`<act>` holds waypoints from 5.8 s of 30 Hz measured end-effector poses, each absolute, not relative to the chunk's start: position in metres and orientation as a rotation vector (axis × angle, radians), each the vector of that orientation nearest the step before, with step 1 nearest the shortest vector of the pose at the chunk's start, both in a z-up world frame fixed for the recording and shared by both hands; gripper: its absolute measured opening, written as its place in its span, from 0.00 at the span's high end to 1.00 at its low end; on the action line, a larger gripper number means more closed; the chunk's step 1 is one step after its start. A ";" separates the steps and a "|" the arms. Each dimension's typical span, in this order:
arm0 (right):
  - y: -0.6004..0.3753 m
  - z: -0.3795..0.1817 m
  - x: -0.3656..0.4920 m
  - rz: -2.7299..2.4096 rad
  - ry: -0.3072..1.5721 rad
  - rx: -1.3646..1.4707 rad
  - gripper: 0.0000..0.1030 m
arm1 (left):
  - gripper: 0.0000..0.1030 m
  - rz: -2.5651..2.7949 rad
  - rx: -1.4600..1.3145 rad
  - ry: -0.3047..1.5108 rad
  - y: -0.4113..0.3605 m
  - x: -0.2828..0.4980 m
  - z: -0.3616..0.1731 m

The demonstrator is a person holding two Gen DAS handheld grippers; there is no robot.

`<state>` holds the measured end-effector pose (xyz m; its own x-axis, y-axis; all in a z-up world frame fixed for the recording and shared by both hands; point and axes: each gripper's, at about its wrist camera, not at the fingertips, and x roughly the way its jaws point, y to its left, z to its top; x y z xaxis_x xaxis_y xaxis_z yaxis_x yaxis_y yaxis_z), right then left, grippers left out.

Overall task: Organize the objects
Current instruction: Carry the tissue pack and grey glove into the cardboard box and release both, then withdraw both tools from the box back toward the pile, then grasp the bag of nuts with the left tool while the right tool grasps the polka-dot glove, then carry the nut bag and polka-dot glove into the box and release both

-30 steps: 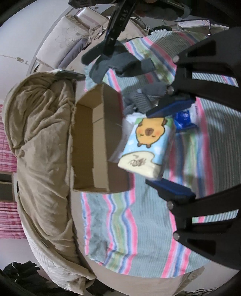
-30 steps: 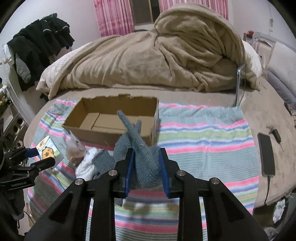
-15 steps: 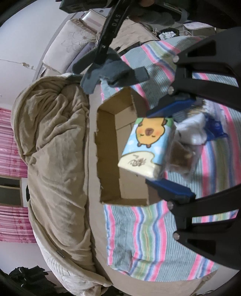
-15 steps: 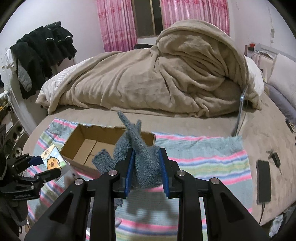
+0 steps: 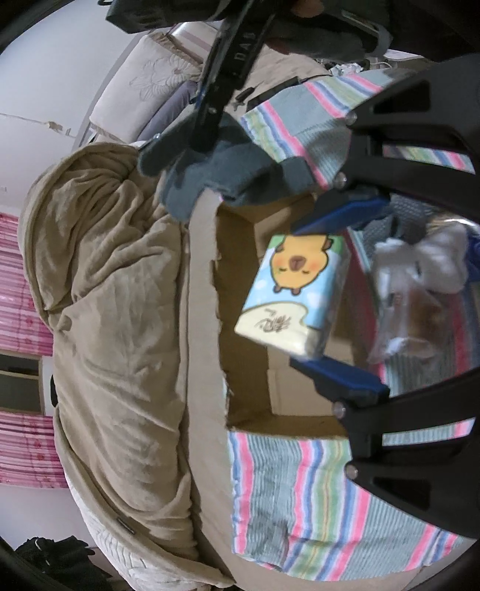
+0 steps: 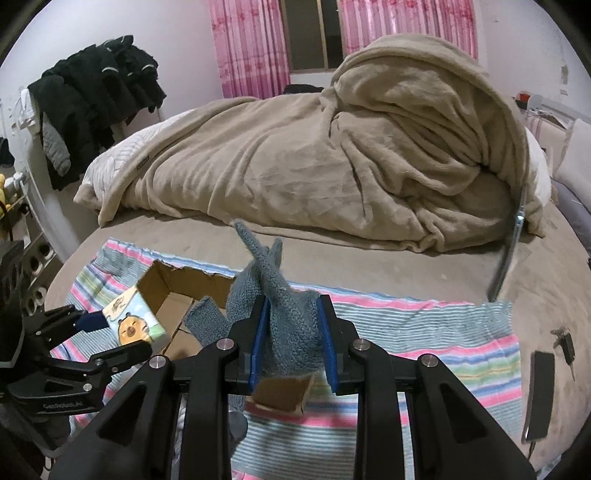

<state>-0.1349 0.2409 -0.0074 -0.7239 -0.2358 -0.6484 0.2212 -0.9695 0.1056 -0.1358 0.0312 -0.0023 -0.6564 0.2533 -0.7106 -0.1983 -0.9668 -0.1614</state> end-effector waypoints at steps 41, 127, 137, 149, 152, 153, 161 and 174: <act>0.220 -0.033 -0.116 -2.658 -0.080 1.151 0.37 | 0.15 2.679 -1.207 -0.219 0.012 -0.121 -0.008; 0.181 -0.088 -0.049 -2.407 -0.135 1.311 0.72 | 0.39 2.618 -1.359 -0.134 0.001 -0.075 -0.080; 0.190 -0.067 -0.040 -2.464 -0.134 1.260 0.72 | 0.39 2.644 -1.296 -0.152 -0.005 -0.061 -0.055; 0.193 -0.041 -0.038 -2.512 -0.123 1.183 0.72 | 0.39 2.698 -1.237 -0.174 -0.017 -0.054 -0.029; 0.195 -0.033 -0.040 -2.525 -0.115 1.157 0.72 | 0.39 2.709 -1.224 -0.171 -0.019 -0.055 -0.023; 0.195 -0.031 -0.041 -2.527 -0.115 1.153 0.72 | 0.39 2.712 -1.220 -0.172 -0.020 -0.056 -0.022; 0.198 -0.016 -0.050 -2.553 -0.092 1.102 0.72 | 0.38 2.737 -1.194 -0.176 -0.025 -0.065 -0.012; 0.194 -0.005 -0.075 -2.567 -0.059 1.055 0.72 | 0.38 2.754 -1.149 -0.174 -0.032 -0.089 0.002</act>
<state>-0.0749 0.1941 -0.0046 -0.6548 -0.3459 -0.6720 0.3144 -0.9332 0.1740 -0.0889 -0.0320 0.0018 -0.6948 0.1842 -0.6953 -0.0955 -0.9817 -0.1647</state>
